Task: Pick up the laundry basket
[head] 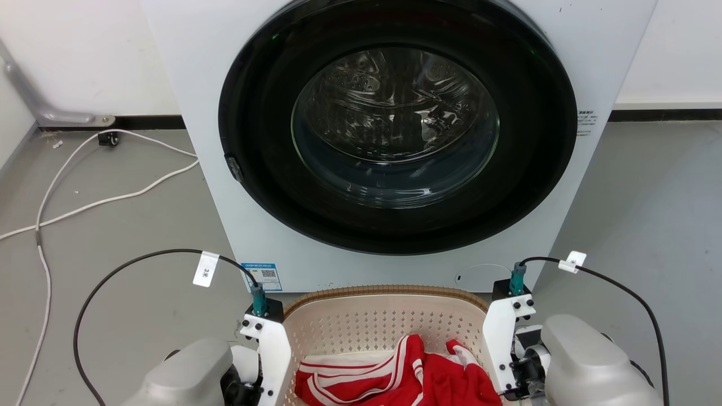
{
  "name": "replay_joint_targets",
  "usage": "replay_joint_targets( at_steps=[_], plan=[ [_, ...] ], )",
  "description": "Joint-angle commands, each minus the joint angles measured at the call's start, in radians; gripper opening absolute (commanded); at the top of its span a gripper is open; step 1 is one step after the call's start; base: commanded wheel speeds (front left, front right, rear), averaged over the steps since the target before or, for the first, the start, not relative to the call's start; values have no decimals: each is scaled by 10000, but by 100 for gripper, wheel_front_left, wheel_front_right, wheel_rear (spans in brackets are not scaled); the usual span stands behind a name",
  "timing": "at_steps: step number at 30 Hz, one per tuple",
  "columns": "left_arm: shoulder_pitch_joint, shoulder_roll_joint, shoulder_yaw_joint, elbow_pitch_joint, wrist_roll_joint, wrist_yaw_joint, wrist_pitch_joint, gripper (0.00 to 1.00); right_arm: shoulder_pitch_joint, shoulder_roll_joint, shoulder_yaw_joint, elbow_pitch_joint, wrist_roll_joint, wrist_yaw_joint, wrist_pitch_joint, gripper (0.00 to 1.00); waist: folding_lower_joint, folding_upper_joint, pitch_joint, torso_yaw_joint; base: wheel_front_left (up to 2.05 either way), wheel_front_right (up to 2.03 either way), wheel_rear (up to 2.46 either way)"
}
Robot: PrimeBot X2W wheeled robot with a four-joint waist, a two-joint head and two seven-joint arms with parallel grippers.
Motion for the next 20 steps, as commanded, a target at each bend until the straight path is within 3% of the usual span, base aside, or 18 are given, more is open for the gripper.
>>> replay_joint_targets(
  at_steps=[1, 20],
  plan=[
    [-94, 63, -102, 39, 43, -37, 42, 0, -215, -107, 74, -13, -45, 28, -63, 0, -1, 0, 0, -2, 0, 0, 0],
    [-154, -35, -152, 112, 5, -37, 59, 0, -279, -104, 235, 73, 132, 28, -96, 0, -1, 0, -2, 0, 0, 0, 0]
  ],
)
